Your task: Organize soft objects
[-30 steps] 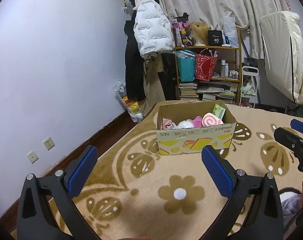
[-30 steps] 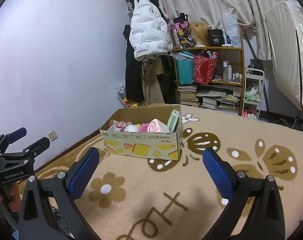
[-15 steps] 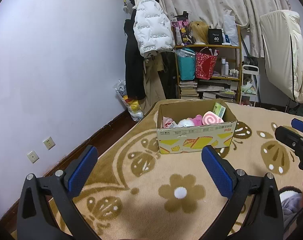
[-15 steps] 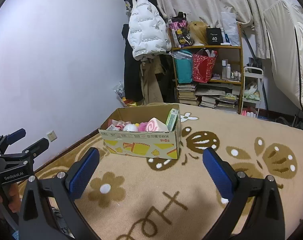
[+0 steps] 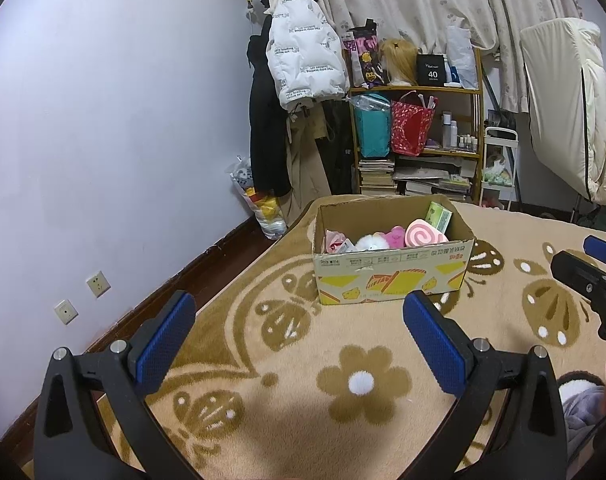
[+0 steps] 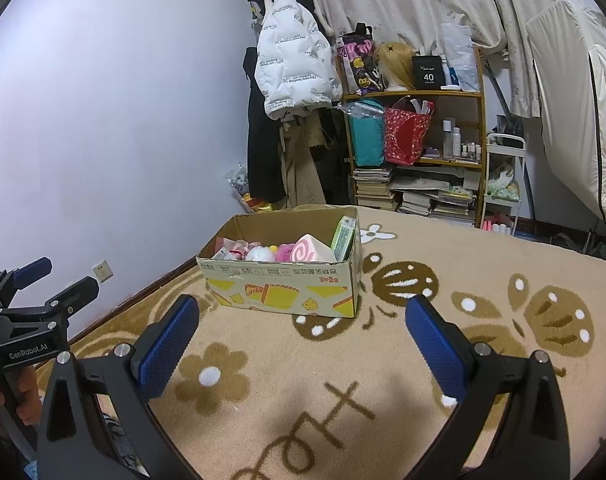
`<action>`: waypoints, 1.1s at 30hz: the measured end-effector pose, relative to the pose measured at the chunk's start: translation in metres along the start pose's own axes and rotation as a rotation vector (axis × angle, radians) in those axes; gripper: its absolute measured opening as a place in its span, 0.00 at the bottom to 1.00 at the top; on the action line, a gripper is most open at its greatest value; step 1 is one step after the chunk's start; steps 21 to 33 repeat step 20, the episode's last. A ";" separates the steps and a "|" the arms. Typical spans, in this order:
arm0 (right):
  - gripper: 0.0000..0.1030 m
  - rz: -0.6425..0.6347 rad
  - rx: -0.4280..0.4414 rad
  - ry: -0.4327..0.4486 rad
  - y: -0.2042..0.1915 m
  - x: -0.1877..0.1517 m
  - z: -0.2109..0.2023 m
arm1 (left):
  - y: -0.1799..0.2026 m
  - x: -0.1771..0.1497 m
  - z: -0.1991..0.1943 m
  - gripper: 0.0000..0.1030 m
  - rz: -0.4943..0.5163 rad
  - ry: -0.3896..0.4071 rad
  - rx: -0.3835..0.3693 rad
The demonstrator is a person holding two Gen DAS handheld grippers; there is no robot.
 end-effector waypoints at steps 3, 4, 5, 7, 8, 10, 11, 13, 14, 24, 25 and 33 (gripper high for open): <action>1.00 0.001 0.000 0.001 0.000 0.000 0.000 | 0.000 0.000 0.000 1.00 0.000 -0.001 0.000; 1.00 0.001 0.002 0.000 0.000 0.001 0.000 | 0.000 0.000 0.000 1.00 0.000 -0.001 0.001; 1.00 0.001 0.002 0.000 0.000 0.001 0.000 | 0.000 0.001 0.001 1.00 0.000 -0.002 0.001; 1.00 0.001 0.001 0.000 0.000 0.001 0.000 | 0.000 0.001 0.001 1.00 0.000 -0.002 0.001; 1.00 0.001 0.002 -0.001 0.000 0.001 0.000 | 0.000 0.000 0.001 1.00 0.000 -0.002 0.002; 1.00 0.002 0.001 -0.001 0.000 0.000 0.000 | -0.001 -0.001 0.001 1.00 0.000 -0.004 0.002; 1.00 0.001 0.001 -0.001 0.000 0.000 0.000 | -0.002 -0.001 0.002 1.00 0.000 -0.005 0.003; 1.00 0.000 0.002 -0.001 0.000 0.001 0.000 | -0.003 -0.001 0.003 1.00 0.000 -0.005 0.005; 1.00 -0.001 0.002 -0.001 0.000 0.001 0.000 | -0.003 0.000 0.003 1.00 0.000 -0.006 0.005; 1.00 0.002 0.002 0.000 0.001 0.001 0.000 | -0.003 0.000 0.003 1.00 0.000 -0.006 0.002; 1.00 0.002 0.002 0.000 0.001 0.001 0.000 | -0.003 0.000 0.003 1.00 0.000 -0.006 0.002; 1.00 0.002 0.002 0.000 0.001 0.001 0.000 | -0.003 0.000 0.003 1.00 0.000 -0.006 0.002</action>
Point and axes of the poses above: each gripper's, at about its wrist camera, not at the fingertips, and z roughly the way its jaws point, y to its right, x to its top, the point moved 8 cm from there along z, roughly the way its jaws point, and after that the axes turned 6 degrees about -x, right-handed, at the moved point
